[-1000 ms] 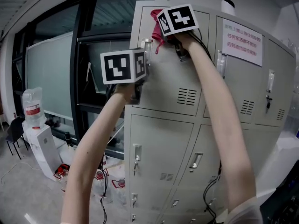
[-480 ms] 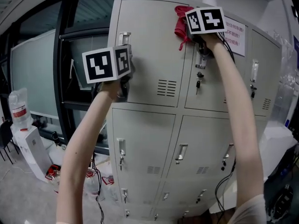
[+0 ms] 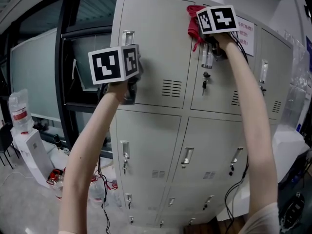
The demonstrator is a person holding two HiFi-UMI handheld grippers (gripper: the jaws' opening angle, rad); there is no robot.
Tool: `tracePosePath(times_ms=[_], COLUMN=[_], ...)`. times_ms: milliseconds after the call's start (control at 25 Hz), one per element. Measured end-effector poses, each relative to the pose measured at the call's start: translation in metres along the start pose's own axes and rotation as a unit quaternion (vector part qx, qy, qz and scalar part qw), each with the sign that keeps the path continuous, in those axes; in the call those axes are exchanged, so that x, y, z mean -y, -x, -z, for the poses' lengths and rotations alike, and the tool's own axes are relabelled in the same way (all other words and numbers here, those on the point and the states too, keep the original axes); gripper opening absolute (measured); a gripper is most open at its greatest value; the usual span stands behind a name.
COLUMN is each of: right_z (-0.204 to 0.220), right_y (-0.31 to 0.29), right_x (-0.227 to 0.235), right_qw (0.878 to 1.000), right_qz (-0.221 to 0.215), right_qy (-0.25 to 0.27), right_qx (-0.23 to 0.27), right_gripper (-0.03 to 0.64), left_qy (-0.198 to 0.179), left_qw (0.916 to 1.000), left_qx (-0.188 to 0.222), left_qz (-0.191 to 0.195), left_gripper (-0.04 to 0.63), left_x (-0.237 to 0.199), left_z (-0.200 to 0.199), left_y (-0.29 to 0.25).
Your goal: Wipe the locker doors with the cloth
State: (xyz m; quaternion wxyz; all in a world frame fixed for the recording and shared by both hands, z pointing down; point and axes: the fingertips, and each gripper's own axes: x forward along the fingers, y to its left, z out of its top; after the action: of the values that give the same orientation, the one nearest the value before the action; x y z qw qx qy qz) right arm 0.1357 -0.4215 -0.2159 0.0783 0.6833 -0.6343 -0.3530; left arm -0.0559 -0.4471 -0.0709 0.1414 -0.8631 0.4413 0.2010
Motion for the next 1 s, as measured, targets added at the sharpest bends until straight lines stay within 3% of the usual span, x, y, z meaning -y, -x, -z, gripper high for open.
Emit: tracePosePath(times_ms=[200, 360, 480, 800, 1000], right_z=[-0.005, -0.032, -0.054, -0.072, -0.066], right_y=[0.003, 0.014, 0.016, -0.008, -0.028], right_x=[-0.003, -0.036, -0.075, -0.194, -0.237], right_qw=[0.999, 0.992, 0.985, 0.974, 0.972], right_qz=[-0.002, -0.061, -0.107, -0.184, -0.200], right_qy=[-0.032, -0.076, -0.081, -0.083, -0.090], right_qx=[0.016, 0.082, 0.106, 0.106, 0.088], right_gripper=[0.031, 0.031, 0.031, 0.031, 0.031], left_qy=[-0.011, -0.017, -0.022, -0.033, -0.045], left_qw=[0.9998, 0.9993, 0.9989, 0.9970, 0.9955], left_qx=[-0.004, -0.005, -0.006, -0.021, -0.031], left_qz=[-0.017, -0.034, -0.042, -0.067, -0.077], left_gripper=[0.015, 0.017, 0.017, 0.015, 0.015], left_x=[-0.013, -0.030, -0.041, -0.068, -0.080], left_z=[-0.003, -0.007, -0.008, 0.003, 0.013], left_y=[0.011, 0.023, 0.033, 0.056, 0.064])
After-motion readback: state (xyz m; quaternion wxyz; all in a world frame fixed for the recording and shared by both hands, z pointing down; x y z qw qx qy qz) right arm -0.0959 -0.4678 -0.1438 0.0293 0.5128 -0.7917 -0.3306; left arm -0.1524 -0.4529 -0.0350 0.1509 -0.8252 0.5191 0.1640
